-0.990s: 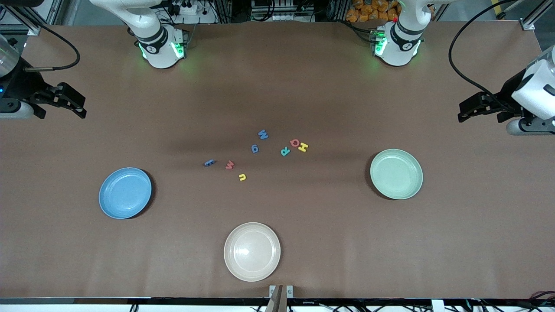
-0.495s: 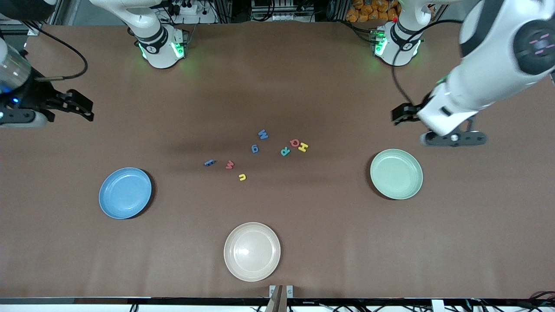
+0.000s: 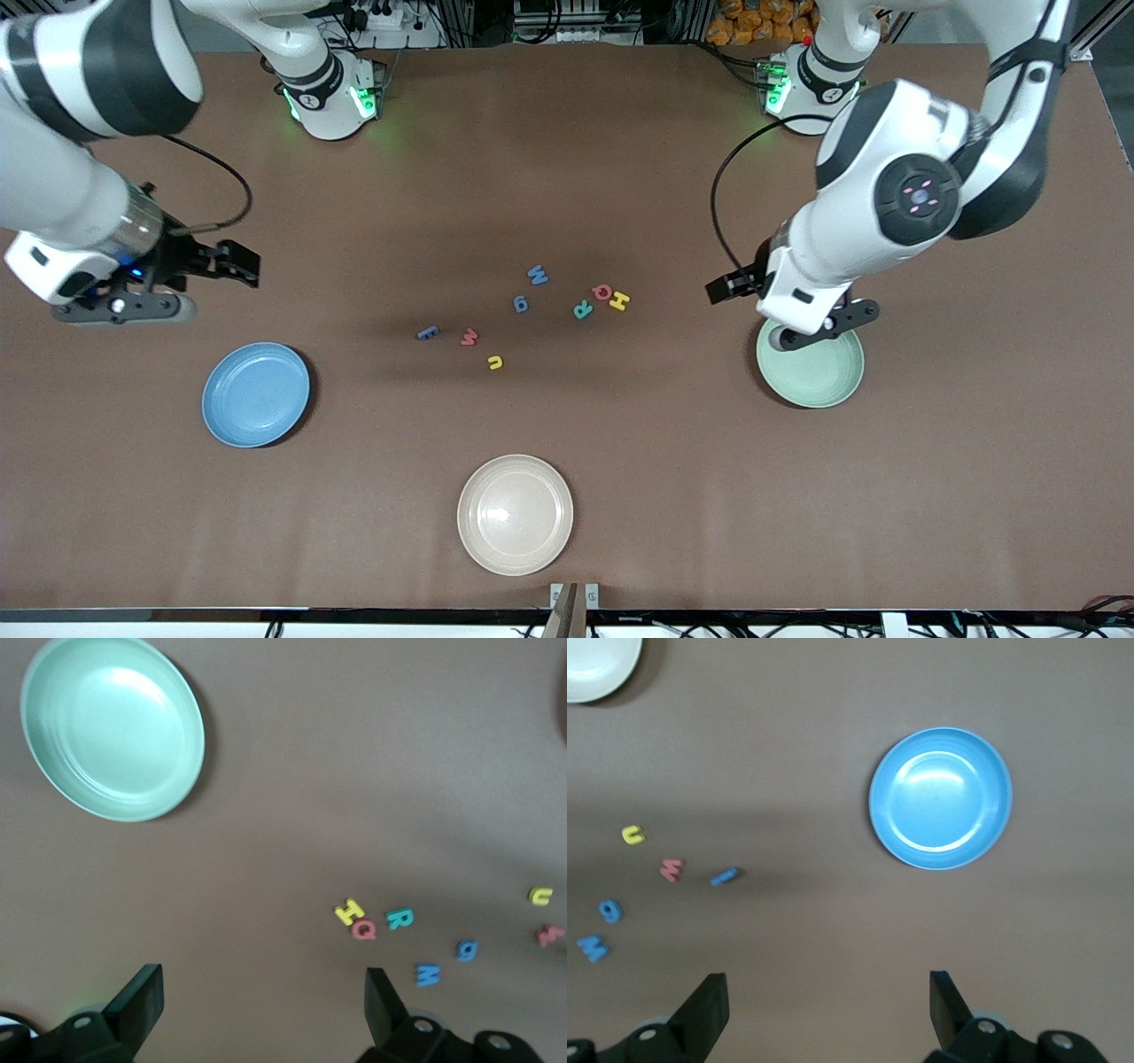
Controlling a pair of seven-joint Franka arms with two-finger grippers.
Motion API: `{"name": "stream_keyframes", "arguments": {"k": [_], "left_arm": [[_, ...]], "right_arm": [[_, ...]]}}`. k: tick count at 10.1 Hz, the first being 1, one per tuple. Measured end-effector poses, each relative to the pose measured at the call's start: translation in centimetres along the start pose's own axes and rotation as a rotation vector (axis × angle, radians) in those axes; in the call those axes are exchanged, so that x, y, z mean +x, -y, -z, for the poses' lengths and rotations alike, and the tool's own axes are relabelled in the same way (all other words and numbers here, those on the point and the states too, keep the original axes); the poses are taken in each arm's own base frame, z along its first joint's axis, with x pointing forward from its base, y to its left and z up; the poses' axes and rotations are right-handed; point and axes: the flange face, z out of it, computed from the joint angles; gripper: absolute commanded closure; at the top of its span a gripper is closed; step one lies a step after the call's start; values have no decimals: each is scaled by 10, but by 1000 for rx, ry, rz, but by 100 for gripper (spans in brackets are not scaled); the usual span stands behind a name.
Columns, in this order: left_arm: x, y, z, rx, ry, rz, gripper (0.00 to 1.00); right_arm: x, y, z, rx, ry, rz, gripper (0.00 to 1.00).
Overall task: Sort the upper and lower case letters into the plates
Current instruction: 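Move both grippers from rest toward the scattered foam letters, then grasp the yellow H with the left gripper while the right grasps blue l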
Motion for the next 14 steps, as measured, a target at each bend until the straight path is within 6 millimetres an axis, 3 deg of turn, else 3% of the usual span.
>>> {"name": "stream_keyframes", "arguments": {"k": [2,4,6,8,11,14], "left_arm": [[-6,-23,-33,11,19,102,0],[-5,-41,-70,13,33,181,0],[-13,-63,-115,14,41,251,0],[-18,-71,-153,-33,18,367,0],[-35,-66,-206,-41,8,408,0],[-58,-69,-249,-47,-15,438,0]], "right_arm": [[9,46,-31,-8,15,-99,0],[16,82,-65,-18,30,-221,0],[20,108,-113,-29,46,-339,0],[19,104,-151,-33,57,-521,0],[10,99,-184,-12,105,-725,0],[-9,111,-230,26,107,-838,0]]}}
